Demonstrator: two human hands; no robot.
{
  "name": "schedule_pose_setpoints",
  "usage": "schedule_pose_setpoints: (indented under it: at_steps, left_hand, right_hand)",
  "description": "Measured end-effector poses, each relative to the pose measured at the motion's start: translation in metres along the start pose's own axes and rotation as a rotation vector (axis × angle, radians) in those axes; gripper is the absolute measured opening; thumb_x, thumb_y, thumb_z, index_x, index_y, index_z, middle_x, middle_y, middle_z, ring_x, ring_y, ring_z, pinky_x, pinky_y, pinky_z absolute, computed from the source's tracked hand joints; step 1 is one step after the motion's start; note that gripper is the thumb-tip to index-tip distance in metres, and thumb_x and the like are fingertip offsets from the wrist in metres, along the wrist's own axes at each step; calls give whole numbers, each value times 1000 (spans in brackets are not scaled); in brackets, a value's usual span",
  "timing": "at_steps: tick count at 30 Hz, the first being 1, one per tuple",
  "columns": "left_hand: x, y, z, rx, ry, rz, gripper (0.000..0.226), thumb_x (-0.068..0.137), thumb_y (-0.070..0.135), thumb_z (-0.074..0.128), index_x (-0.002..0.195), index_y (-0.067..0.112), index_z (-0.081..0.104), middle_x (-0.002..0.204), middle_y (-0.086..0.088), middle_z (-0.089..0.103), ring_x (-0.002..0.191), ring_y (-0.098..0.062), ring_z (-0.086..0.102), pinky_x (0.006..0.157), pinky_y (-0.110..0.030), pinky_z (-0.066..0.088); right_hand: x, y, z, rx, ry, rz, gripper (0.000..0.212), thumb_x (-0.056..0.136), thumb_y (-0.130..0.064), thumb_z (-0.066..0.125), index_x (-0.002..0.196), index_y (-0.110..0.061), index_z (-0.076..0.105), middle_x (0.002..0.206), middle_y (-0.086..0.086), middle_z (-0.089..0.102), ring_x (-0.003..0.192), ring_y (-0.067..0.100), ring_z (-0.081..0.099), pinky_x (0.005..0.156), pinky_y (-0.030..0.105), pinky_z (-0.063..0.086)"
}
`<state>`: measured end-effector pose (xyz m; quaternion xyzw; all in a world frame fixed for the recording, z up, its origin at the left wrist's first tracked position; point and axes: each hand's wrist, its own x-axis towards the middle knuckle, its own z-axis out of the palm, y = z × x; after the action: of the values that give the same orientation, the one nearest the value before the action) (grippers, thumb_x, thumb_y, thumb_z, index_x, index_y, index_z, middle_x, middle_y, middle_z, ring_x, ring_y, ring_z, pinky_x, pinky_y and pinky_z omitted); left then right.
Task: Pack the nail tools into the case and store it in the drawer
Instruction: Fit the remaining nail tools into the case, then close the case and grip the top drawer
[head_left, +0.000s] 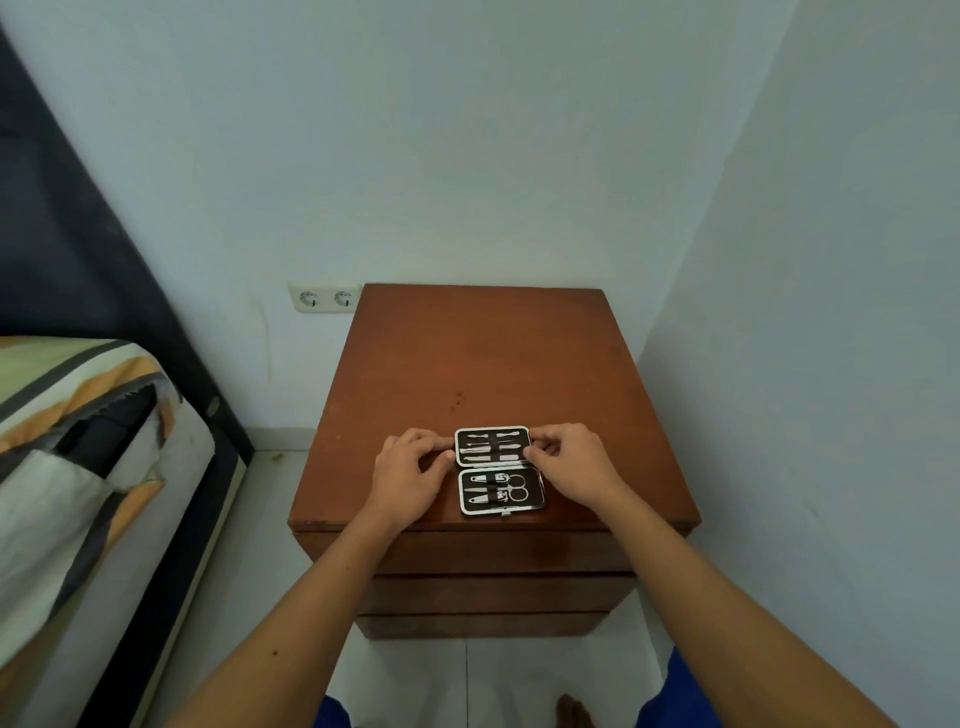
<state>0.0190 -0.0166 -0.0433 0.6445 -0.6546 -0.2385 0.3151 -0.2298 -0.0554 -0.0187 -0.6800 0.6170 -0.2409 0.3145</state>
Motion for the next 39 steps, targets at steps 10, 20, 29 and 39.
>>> schedule_pose_setpoints:
  at_steps: [10, 20, 29, 39]
  left_hand:
    - [-17, 22, 0, -552, 40, -185, 22, 108, 22, 61, 113, 35, 78, 107, 21, 79, 105, 1, 71, 104, -42, 56]
    - [-61, 14, 10, -216, 111, 39, 11, 94, 33, 79, 103, 38, 77, 113, 24, 71, 115, -3, 59, 96, -31, 52]
    - [-47, 20, 11, 24, 50, 150, 26, 93, 39, 79, 117, 29, 74, 119, 17, 63, 113, -10, 55, 99, -44, 52]
    - [-42, 11, 9, 90, -7, 257, 30, 96, 39, 76, 123, 28, 69, 126, 14, 60, 117, -11, 55, 102, -41, 47]
  right_hand:
    - [-6, 1, -11, 599, 61, 140, 13, 94, -15, 76, 107, -17, 75, 103, 7, 79, 95, 21, 77, 95, 38, 60]
    - [-72, 28, -7, 207, 34, -210, 12, 90, -14, 80, 100, -20, 83, 112, -10, 75, 107, 4, 70, 98, 25, 57]
    - [-60, 16, -2, 94, 69, -280, 28, 91, -30, 79, 118, -22, 77, 119, -15, 65, 111, 4, 63, 95, 28, 57]
    - [-55, 23, 4, -69, 33, -362, 31, 91, -32, 78, 118, -16, 75, 123, -10, 56, 114, 8, 57, 100, 33, 53]
